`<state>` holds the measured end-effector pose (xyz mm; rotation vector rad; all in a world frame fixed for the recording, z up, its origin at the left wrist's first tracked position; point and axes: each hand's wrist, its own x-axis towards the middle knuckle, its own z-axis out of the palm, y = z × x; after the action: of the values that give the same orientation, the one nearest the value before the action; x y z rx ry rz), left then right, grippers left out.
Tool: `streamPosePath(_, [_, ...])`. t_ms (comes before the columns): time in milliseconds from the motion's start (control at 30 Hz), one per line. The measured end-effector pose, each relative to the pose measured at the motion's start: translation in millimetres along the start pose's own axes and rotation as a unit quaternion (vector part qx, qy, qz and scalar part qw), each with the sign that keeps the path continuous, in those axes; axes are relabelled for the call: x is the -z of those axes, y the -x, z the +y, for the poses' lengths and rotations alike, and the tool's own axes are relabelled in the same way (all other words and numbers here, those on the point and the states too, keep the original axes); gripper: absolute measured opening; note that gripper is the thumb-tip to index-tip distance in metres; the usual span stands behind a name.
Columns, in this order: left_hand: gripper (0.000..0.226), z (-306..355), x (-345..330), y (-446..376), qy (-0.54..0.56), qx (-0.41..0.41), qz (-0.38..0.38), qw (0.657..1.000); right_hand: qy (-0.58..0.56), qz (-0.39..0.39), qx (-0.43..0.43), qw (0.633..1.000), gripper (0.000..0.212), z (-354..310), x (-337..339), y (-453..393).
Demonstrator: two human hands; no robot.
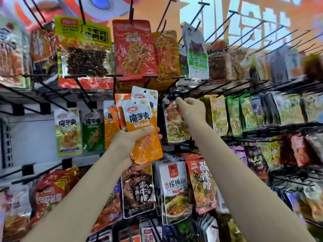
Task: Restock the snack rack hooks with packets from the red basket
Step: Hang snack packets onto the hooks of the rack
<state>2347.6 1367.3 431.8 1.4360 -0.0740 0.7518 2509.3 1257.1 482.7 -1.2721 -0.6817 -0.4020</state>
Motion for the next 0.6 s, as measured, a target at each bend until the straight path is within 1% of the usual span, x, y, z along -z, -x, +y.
streamPosePath(67, [0.046,-1,-3,-2,-0.005,-0.004,-0.001,1.000,0.028,0.039,0.026,0.999,0.023,2,2,0])
streamPosePath(100, [0.046,-1,-4,-3,-0.010,-0.007,0.004,1.000,0.028,0.064,0.052,0.996,0.023,2,4,3])
streamPosePath(133, [0.048,-1,-5,-4,-0.016,-0.008,0.007,1.000,0.019,0.072,0.082,0.994,0.021,0,6,8])
streamPosePath(167, [0.050,0,-6,-5,-0.026,-0.007,0.012,1.000,0.008,0.053,0.107,0.993,0.021,-2,6,14])
streamPosePath(200, [0.052,0,-8,-6,-0.039,-0.004,0.017,0.999,0.002,0.005,0.123,0.992,0.026,-4,6,22])
streamPosePath(267, [0.049,1,-11,-8,-0.063,-0.003,0.031,0.998,0.016,-0.113,0.125,0.986,0.041,-6,-3,37])
streamPosePath(300, [0.045,1,-13,-9,-0.069,-0.001,0.034,0.997,0.020,-0.149,0.119,0.981,0.044,-5,-7,43])
streamPosePath(367, [0.040,2,-16,-8,-0.082,-0.001,0.036,0.996,0.001,-0.169,0.106,0.980,0.037,-5,-12,48])
streamPosePath(400, [0.043,1,-16,-9,-0.084,-0.003,0.044,0.995,-0.012,-0.170,0.098,0.981,0.034,-6,-12,49])
streamPosePath(467, [0.062,1,-12,-10,-0.085,-0.014,0.082,0.993,-0.036,-0.175,0.080,0.981,0.030,-6,-8,49])
streamPosePath(533, [0.088,3,-11,-8,-0.054,-0.026,0.106,0.993,-0.064,-0.178,0.058,0.980,0.025,-5,-3,50])
streamPosePath(567, [0.102,3,-9,-6,-0.047,-0.018,0.115,0.992,-0.076,-0.176,0.049,0.980,0.025,-4,-1,50])
streamPosePath(600, [0.106,2,-6,-7,-0.032,-0.020,0.116,0.993,-0.090,-0.173,0.038,0.980,0.025,-2,1,49])
